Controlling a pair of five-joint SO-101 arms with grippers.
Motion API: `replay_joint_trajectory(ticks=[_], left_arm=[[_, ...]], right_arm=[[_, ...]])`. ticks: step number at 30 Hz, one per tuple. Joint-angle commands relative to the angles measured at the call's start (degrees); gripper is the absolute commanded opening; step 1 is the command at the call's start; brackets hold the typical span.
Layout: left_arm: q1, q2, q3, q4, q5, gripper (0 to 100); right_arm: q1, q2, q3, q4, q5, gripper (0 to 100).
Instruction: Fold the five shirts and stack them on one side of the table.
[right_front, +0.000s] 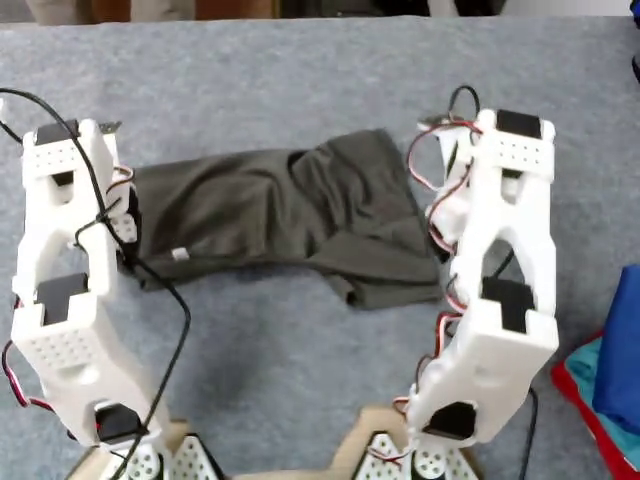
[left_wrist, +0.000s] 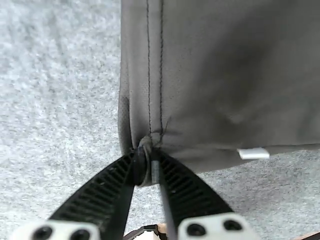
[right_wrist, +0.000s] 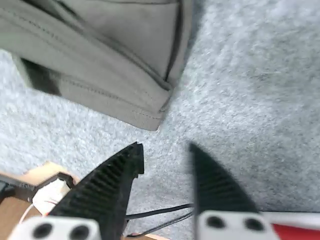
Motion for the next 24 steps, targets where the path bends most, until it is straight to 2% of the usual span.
replay_joint_trajectory(ticks=[1, 7, 9, 12, 14, 16, 19, 24], left_arm=[[-0.44, -0.84, -0.53, -0.53, -0.18, 15], [-0.62, -0.92, -4.22, -0.26, -0.09, 17], [-0.44, -0.92, -8.35, -0.18, 1.05, 17], [-0.35, -0.92, -16.53, -0.18, 7.82, 15], [-0.35, -0.92, -21.98, -0.09, 11.52, 8], [-0.26, -0.75, -26.29, -0.09, 13.8, 1], [2.02, -0.4, -29.01, 1.05, 17.14, 2], [10.64, 1.63, -25.93, -1.05, 22.15, 2]], right_arm=[[-1.1, -4.35, 0.04, 1.05, 2.02, 25.6], [-1.27, -4.18, -7.16, 0.44, 1.32, 25.6], [-2.59, -3.82, -12.0, -0.26, -1.49, 24.4], [-6.55, -3.82, -18.24, -1.05, -4.4, 12.7], [-10.07, -3.82, -21.41, -1.05, -5.8, 1.7], [-13.32, -3.82, -23.52, -1.05, -7.65, 2.3], [-17.63, -3.65, -24.48, -4.31, -10.99, 3.0], [-21.76, 1.98, -22.11, -15.3, -16.35, 0.4]])
